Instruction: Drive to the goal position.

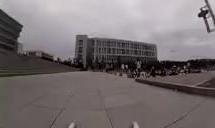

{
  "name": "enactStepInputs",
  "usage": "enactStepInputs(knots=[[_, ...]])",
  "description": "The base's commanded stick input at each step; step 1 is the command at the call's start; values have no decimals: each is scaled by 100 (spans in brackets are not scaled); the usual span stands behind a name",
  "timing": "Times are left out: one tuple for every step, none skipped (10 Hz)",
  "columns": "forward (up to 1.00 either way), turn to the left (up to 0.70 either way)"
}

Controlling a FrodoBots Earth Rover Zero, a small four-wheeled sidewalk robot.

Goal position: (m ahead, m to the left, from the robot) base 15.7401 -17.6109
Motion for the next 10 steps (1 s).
enactStepInputs(knots=[[45,0],[45,0],[45,0],[45,-4],[45,-21],[45,-12],[45,0],[45,0],[45,0],[45,0]])
